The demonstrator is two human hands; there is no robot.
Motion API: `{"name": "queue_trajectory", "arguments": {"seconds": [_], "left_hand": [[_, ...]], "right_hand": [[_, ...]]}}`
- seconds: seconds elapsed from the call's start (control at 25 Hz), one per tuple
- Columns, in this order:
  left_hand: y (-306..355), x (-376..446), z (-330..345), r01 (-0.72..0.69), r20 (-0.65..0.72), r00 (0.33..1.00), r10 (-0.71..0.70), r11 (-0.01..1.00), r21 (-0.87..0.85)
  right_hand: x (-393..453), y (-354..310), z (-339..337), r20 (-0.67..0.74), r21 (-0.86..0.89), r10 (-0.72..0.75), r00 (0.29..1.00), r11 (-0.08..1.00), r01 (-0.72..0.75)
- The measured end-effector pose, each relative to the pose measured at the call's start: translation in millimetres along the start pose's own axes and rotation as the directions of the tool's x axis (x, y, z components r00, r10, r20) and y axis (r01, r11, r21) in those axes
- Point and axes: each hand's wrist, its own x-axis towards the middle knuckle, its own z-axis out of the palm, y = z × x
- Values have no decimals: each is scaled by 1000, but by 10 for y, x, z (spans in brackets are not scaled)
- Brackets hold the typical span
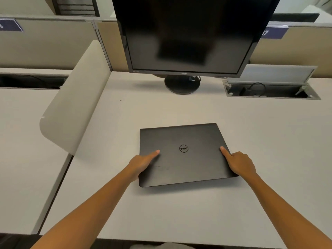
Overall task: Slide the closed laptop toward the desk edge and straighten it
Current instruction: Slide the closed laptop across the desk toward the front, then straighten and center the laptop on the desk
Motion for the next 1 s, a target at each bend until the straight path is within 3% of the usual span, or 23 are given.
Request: {"name": "queue_trajectory", "arguments": {"seconds": [0.16, 0.36, 0.52, 0.76, 0.88, 1.0], "left_hand": [[-95, -89, 43, 10, -58, 998, 12, 935, 354], [-114, -198, 19, 10, -89, 995, 41, 861, 509], [-136, -221, -8, -1, -133, 987, 94, 823, 568], [-128, -166, -72, 26, -141, 987, 78, 785, 619], [-205, -91, -43, -39, -186, 967, 175, 821, 569], [-263, 28, 38, -284, -225, 879, 421, 840, 462]], "right_hand": [[-180, 226, 64, 35, 13, 6, 999, 1000, -6], [-367, 373, 161, 20, 48, 3, 1000, 999, -4], [-470, 386, 193, -33, 127, 7, 999, 992, -3], [-493, 353, 68, -164, -157, -192, 967, 973, 167], [-348, 395, 33, -156, -27, -207, 966, 978, 205], [-182, 365, 63, -90, 219, -257, 962, 937, 271]]}}
